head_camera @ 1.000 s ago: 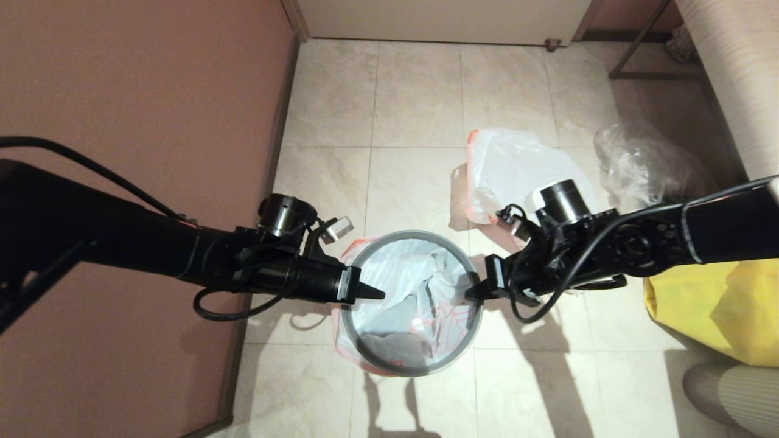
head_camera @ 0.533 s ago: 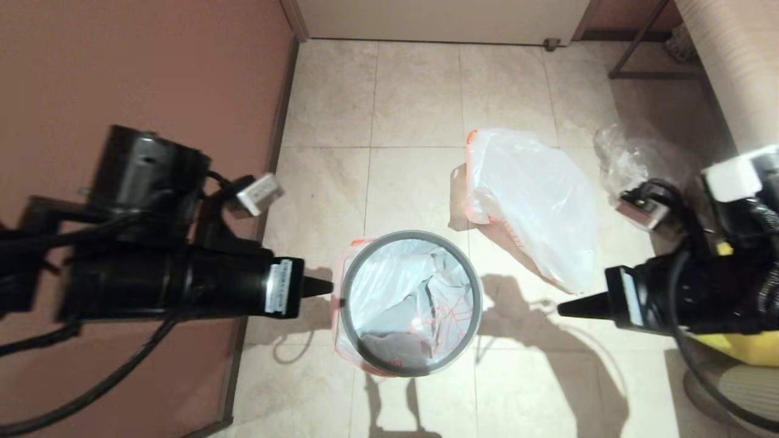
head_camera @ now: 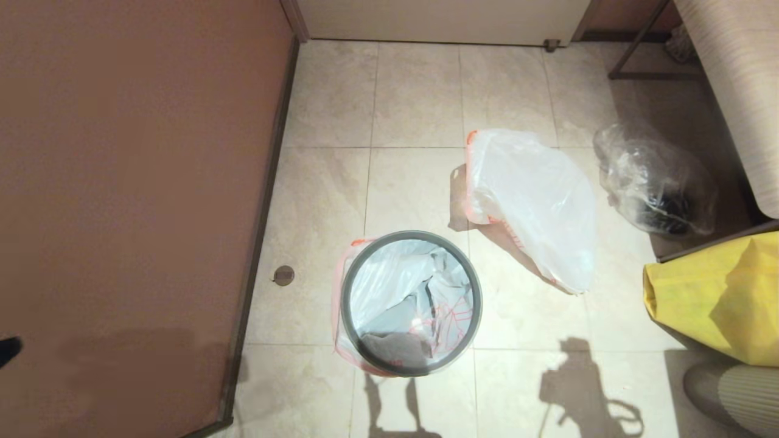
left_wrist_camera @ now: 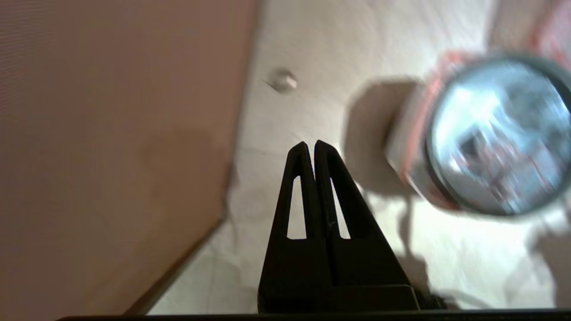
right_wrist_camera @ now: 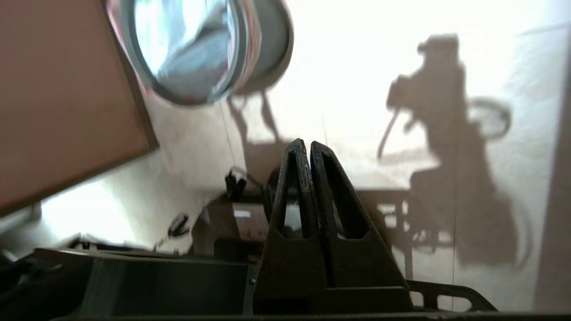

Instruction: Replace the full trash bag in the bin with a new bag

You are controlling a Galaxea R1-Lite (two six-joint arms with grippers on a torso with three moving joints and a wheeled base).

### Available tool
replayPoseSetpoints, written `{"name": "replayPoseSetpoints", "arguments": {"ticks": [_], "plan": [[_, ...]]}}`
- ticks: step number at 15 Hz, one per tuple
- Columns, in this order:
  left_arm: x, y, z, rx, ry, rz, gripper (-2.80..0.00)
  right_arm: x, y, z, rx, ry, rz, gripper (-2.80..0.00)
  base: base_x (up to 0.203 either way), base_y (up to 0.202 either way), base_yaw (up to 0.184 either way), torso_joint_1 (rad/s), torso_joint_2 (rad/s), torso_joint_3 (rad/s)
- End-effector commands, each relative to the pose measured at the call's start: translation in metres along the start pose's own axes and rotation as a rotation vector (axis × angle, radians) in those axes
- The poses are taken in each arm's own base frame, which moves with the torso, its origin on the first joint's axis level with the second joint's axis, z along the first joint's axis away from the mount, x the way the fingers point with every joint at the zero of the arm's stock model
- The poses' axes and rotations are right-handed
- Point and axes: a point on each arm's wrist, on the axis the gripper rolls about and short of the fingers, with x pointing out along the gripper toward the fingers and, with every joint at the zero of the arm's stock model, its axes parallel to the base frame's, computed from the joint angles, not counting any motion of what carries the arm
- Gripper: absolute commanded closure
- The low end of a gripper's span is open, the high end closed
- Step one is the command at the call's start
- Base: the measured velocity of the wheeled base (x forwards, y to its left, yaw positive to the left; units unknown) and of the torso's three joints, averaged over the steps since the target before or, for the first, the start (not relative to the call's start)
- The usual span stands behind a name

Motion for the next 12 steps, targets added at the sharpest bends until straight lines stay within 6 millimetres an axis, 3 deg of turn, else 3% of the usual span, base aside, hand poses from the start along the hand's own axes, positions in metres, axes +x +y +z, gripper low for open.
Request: {"name": "replayPoseSetpoints", "arguments": {"ticks": [1, 3, 6, 8, 10, 12], "plan": [[-0.044, 0.017, -0.023, -0.09, -0.201, 0.108, 0.0, -0.078, -0.002, -0.047, 0.006, -0.223, -0.007, 0.0, 0.0, 0.0, 0.0, 0.0, 0.0, 0.0], [-0.066, 0.018, -0.038, -0.13, -0.297, 0.199, 0.0, -0.102, 0.001, -0.076, -0.02, -0.291, -0.08, 0.0, 0.0, 0.0, 0.0, 0.0, 0.0, 0.0], [-0.09, 0.021, -0.074, -0.063, -0.292, 0.151, 0.0, -0.102, -0.009, -0.121, -0.218, -0.314, -0.174, 0.0, 0.0, 0.0, 0.0, 0.0, 0.0, 0.0], [-0.074, 0.022, -0.096, -0.078, -0.193, 0.145, 0.0, -0.088, -0.019, -0.137, -0.252, -0.297, -0.262, 0.0, 0.0, 0.0, 0.0, 0.0, 0.0, 0.0], [-0.057, 0.02, -0.119, -0.067, -0.061, 0.054, 0.0, -0.068, -0.024, -0.131, -0.19, -0.325, -0.269, 0.0, 0.0, 0.0, 0.0, 0.0, 0.0, 0.0], [-0.043, 0.019, -0.138, -0.048, 0.033, -0.006, 0.0, -0.035, -0.033, -0.127, -0.138, -0.367, -0.256, 0.0, 0.0, 0.0, 0.0, 0.0, 0.0, 0.0]]}}
